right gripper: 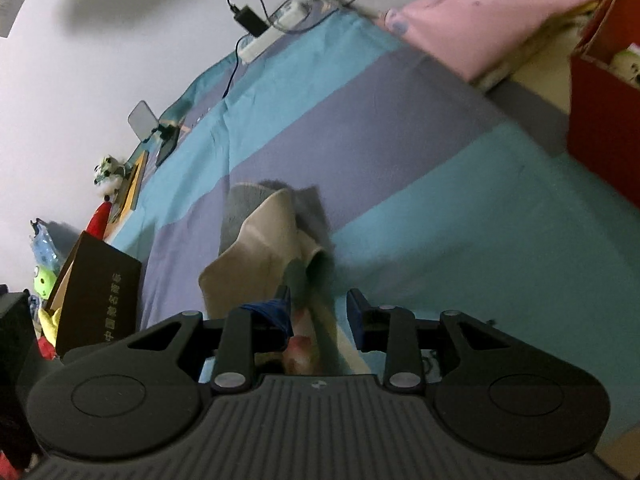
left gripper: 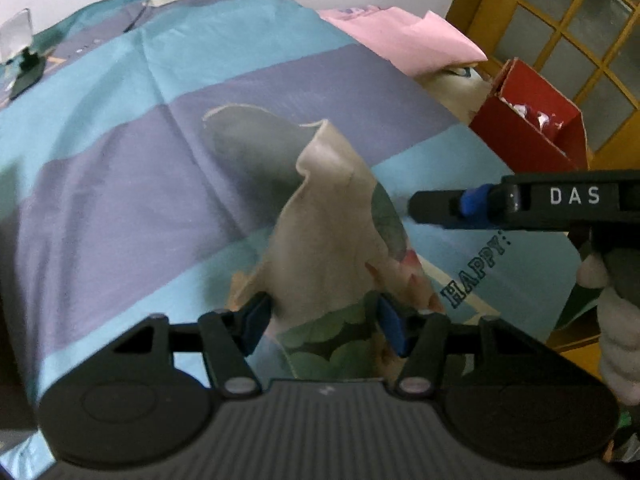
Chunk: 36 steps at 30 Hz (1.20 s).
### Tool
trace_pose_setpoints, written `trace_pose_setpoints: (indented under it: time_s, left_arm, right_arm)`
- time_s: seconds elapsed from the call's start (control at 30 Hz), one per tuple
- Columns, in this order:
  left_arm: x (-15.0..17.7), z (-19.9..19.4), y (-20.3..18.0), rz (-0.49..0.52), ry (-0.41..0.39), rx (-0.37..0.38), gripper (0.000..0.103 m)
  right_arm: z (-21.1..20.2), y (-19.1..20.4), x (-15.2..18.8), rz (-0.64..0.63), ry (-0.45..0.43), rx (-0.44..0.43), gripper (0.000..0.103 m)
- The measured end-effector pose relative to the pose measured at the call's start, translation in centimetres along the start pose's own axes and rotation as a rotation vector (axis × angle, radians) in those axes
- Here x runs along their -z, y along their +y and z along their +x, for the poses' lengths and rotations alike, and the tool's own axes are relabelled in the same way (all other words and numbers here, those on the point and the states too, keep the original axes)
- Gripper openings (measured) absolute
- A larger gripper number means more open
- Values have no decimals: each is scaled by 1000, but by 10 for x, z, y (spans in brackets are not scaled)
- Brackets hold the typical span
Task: Organize soft objects
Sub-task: 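Grasp the grey-and-beige cloth with both grippers, then carry the grey-and-beige cloth into the box and open both grippers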
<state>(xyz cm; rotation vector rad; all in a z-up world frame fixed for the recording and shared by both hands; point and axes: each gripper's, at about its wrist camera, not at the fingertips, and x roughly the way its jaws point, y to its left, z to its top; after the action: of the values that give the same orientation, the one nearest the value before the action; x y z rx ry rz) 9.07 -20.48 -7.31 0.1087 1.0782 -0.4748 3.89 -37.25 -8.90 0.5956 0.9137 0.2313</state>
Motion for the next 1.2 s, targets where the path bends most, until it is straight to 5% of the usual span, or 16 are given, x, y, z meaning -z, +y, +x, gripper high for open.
trace_pose_setpoints:
  time_s: [0.07,0.17,0.27,0.4,0.6,0.93,1.1,1.2]
  left_arm:
    - [-1,11,0,10,4,7,59]
    - [0,13,-5,44,-38,11,34]
    - [-2,13,-6,50,-59,50,20]
    - [-5,9,0,31,-83,53,12]
    - [-12,-27,17,4,-191,36,10]
    - [-7,-140,65,-34,-461,-84,10]
    - [16,-192,108,-61,-560,-170,10]
    - [32,-208,143,-110,-573,-182,10]
  right_arm:
    - [7,4,-1,-4,22,-15,15]
    - [18,10,-2,-7,55,-57,14]
    - [22,17,-4,-20,72,-103,11]
    - [22,26,-8,-28,65,-171,10]
    - [17,54,-22,7,22,-345,9]
    - [19,176,-31,-127,-15,-611,10]
    - [41,245,-11,-234,-2,-617,10]
    - [59,275,5,-288,8,-533,10]
